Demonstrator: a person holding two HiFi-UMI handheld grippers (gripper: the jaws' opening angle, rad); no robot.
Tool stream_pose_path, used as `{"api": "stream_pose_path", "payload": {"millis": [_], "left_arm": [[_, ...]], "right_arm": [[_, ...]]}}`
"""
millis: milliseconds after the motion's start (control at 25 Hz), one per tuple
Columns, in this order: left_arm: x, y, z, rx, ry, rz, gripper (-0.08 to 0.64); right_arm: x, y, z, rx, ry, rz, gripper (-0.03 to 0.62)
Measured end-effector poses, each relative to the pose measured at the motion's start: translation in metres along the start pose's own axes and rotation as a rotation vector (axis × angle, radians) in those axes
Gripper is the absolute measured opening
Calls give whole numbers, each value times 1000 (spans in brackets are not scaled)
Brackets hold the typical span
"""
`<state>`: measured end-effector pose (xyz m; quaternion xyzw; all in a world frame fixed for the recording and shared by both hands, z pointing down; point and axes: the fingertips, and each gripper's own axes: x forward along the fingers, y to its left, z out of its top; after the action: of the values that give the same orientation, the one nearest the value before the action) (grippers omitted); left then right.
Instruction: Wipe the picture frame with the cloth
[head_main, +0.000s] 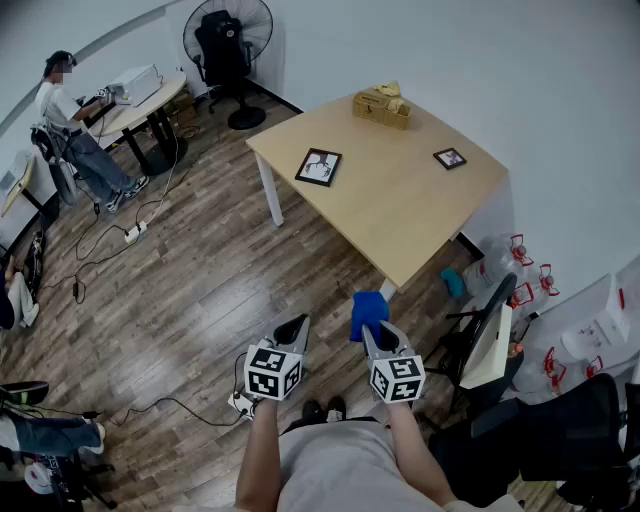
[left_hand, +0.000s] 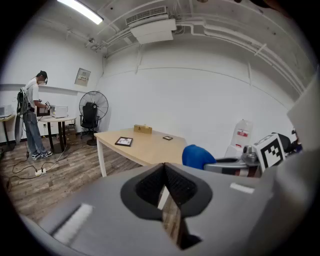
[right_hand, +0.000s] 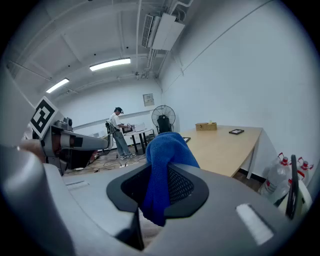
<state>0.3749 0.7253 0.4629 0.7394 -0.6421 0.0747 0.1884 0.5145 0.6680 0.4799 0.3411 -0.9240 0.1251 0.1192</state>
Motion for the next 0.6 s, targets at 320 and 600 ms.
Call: {"api": "stream_pose_path", "payload": {"millis": [320,600], "left_arm": [[2,-3,-2,10,3,4,52],[10,-16,-2,21,6,-14,52]], "right_arm": [[-1,2,-5,14,-8,40,71],[-10,-8,0,89,-63,78,71]]}}
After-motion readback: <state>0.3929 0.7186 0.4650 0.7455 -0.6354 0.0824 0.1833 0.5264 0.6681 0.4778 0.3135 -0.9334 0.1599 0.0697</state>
